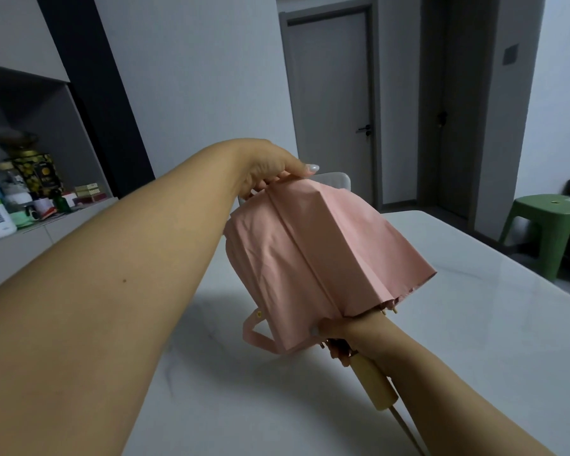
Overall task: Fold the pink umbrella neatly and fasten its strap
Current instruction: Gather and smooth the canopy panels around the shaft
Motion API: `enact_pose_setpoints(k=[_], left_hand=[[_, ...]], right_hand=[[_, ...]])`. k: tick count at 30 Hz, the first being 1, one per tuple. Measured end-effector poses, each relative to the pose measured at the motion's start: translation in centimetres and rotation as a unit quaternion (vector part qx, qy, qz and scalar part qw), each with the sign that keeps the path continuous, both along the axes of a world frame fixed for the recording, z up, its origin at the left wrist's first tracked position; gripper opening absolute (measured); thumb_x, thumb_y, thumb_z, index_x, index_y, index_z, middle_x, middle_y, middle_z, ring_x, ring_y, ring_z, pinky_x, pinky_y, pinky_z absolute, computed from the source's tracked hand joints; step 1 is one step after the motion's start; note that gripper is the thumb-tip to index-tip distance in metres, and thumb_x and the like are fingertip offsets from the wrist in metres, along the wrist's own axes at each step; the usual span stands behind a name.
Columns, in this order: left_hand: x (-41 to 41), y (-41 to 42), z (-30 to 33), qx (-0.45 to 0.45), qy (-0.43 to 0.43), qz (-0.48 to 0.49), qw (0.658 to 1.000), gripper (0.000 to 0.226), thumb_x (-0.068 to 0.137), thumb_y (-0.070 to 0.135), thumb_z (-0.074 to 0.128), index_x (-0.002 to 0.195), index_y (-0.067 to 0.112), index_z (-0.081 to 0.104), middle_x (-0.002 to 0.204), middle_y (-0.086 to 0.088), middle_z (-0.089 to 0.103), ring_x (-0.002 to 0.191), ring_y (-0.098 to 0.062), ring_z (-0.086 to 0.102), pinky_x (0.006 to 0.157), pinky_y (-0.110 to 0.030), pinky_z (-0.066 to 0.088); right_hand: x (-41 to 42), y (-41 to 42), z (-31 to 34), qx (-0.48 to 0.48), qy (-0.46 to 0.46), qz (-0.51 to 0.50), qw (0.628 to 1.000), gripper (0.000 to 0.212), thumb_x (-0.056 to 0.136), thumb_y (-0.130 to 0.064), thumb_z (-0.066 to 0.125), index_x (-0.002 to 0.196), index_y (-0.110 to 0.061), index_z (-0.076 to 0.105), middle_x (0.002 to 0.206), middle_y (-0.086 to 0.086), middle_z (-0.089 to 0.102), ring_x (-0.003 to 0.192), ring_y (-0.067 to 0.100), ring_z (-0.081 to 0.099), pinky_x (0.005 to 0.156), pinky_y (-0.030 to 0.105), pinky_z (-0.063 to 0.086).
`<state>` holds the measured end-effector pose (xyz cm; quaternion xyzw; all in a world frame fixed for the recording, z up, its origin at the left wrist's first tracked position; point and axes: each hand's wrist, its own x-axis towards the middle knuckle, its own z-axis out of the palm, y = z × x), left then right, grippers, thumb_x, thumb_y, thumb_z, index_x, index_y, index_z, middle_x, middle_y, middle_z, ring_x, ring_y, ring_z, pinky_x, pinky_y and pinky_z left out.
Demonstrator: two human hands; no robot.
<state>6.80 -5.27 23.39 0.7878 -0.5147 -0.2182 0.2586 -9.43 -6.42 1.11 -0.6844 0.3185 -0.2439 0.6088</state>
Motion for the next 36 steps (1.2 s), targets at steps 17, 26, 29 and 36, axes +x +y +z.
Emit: enact_pose_setpoints(k=[17, 26, 29, 36], left_hand=[[-0.2, -1.1, -0.4, -0.154, 0.023, -0.073, 0.985, 0.026, 0.092, 0.026, 0.064, 0.073, 0.009, 0.06, 0.068, -0.001, 0.056, 0.062, -0.013, 0.051, 0.062, -0.024, 0.04], [-0.1, -1.8, -0.7, -0.203, 0.04, -0.078, 0.975, 0.035, 0.083, 0.043, 0.072, 0.071, 0.011, 0.069, 0.069, -0.003, 0.07, 0.068, -0.017, 0.066, 0.07, -0.029, 0.054], [-0.4, -1.2, 0.1, -0.149, 0.022, -0.065, 0.987, 0.049, 0.084, 0.061, 0.061, 0.066, 0.016, 0.068, 0.065, 0.002, 0.066, 0.068, -0.017, 0.06, 0.067, -0.03, 0.048], [-0.5, -1.4, 0.0, -0.135, 0.036, -0.057, 0.989, 0.023, 0.088, 0.034, 0.068, 0.087, 0.011, 0.068, 0.085, -0.002, 0.07, 0.084, -0.019, 0.065, 0.078, -0.033, 0.052]], right_hand=[[-0.3, -0.2, 0.2, -0.009, 0.011, -0.013, 1.0, 0.021, 0.075, -0.023, 0.076, 0.068, -0.005, 0.069, 0.058, 0.009, 0.067, 0.051, 0.021, 0.058, 0.057, 0.03, 0.051], [-0.7, -0.1, 0.5, -0.012, -0.006, -0.024, 1.0, 0.014, 0.078, -0.017, 0.074, 0.072, -0.005, 0.069, 0.057, 0.007, 0.066, 0.049, 0.019, 0.058, 0.056, 0.027, 0.051], [-0.7, 0.0, 0.5, -0.009, -0.007, -0.025, 1.0, 0.015, 0.079, -0.016, 0.073, 0.068, -0.006, 0.068, 0.056, 0.006, 0.066, 0.05, 0.021, 0.057, 0.056, 0.029, 0.051], [-0.7, 0.1, 0.8, -0.015, -0.002, -0.021, 1.0, 0.016, 0.08, -0.014, 0.071, 0.067, -0.006, 0.067, 0.056, 0.006, 0.066, 0.05, 0.02, 0.057, 0.053, 0.027, 0.05]])
